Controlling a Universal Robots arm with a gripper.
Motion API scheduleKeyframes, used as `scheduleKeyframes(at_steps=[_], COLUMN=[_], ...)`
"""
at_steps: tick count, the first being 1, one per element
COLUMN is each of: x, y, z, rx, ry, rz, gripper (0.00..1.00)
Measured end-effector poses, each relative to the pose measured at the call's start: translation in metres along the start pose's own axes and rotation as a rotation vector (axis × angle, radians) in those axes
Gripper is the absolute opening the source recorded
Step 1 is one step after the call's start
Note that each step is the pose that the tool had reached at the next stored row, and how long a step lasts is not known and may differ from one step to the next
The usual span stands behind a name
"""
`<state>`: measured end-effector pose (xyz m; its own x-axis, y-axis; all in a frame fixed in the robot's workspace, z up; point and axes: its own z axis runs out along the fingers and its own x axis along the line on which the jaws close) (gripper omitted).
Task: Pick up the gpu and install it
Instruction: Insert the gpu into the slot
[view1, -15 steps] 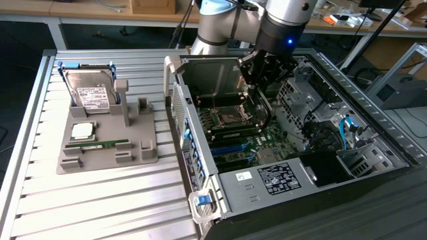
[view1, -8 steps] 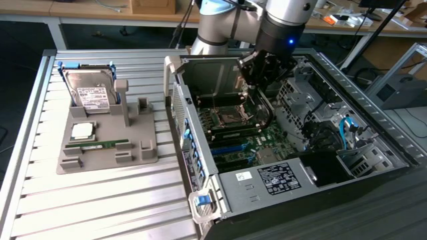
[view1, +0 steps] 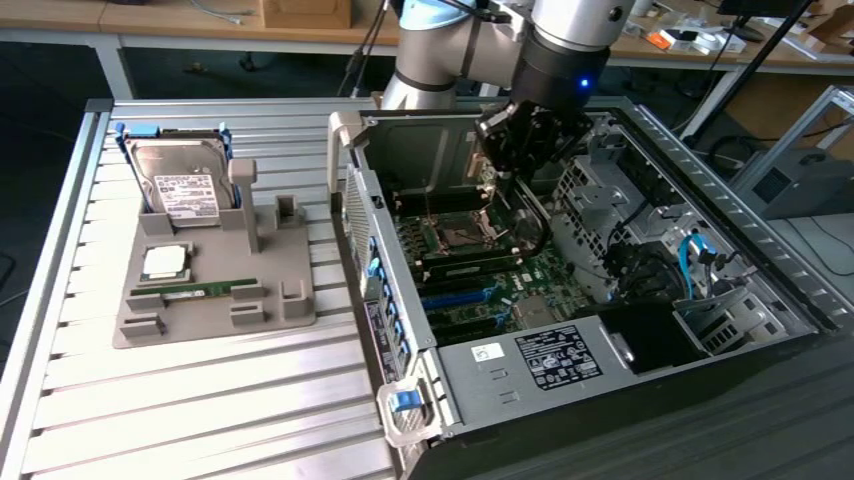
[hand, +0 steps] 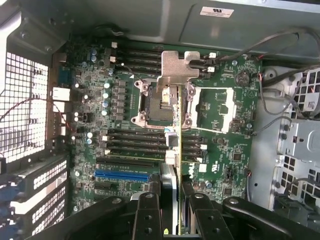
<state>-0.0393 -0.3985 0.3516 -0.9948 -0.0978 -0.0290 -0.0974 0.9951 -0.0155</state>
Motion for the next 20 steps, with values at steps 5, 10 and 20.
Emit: scheduleKeyframes(at_steps=[5,10,20], x=[0.0000,0.0000,0.0000], y=[0.0000,0.0000,0.0000], z=[0.0000,0.0000,0.0000], rx=[-0.0007,-0.0015,-0.0030], ry=[-0.0004,-0.0008,-0.0016], rz=[-0.024,-0.051,-0.102], gripper=[0.27,0.27,0.27])
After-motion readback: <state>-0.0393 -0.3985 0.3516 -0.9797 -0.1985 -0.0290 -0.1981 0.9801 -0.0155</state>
